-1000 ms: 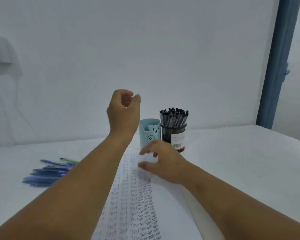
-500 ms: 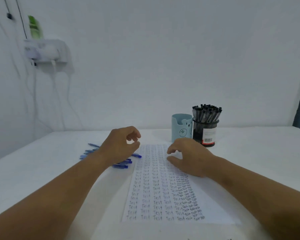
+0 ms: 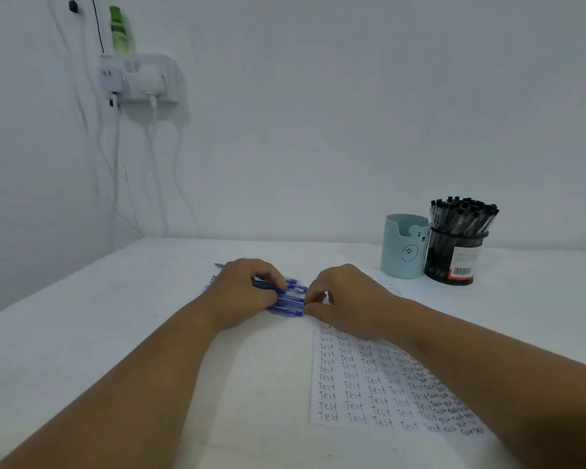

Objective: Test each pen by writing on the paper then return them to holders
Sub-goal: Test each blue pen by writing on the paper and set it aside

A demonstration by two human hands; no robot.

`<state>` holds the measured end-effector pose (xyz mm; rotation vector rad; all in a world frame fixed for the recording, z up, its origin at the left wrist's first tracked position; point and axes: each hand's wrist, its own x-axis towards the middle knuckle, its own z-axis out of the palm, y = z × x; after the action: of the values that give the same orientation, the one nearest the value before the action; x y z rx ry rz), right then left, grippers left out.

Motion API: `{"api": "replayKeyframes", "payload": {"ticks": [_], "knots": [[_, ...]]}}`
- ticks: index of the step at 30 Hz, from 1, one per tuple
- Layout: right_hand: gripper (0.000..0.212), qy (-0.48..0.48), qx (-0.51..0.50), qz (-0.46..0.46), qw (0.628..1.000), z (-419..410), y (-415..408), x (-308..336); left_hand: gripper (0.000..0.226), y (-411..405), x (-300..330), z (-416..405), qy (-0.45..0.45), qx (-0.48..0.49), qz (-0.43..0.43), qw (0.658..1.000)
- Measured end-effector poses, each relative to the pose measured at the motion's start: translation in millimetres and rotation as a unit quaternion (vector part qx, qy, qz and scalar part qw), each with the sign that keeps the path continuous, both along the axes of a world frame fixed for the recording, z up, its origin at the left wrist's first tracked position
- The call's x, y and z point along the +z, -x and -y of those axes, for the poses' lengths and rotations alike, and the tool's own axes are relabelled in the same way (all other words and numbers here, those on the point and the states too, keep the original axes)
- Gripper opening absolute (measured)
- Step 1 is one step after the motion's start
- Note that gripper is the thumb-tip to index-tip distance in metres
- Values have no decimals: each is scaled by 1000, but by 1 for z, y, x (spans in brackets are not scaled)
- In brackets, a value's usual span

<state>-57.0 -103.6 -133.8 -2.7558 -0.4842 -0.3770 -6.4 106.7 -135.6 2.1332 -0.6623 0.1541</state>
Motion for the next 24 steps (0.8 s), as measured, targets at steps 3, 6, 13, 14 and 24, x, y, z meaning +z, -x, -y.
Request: {"api": "replayKeyframes", "payload": {"ticks": [3, 6, 13, 14, 24], "knots": [[12, -20, -18, -9, 1000, 0, -2, 0, 29, -1, -1, 1, -3, -10, 4, 1000], [12, -51, -41, -8, 998, 3, -1, 12, 21, -2, -3, 1, -1, -26, 7, 1000], [10, -298, -73, -41, 951, 31, 16, 35, 14, 6, -1, 11, 7, -44, 62, 997], [10, -342, -66, -44, 936, 34, 18, 34, 13, 7, -1, 13, 4, -41, 64, 997], [19, -729, -50, -43, 681, 54, 35, 26, 46, 8, -13, 30, -107, -35, 142, 983]]}}
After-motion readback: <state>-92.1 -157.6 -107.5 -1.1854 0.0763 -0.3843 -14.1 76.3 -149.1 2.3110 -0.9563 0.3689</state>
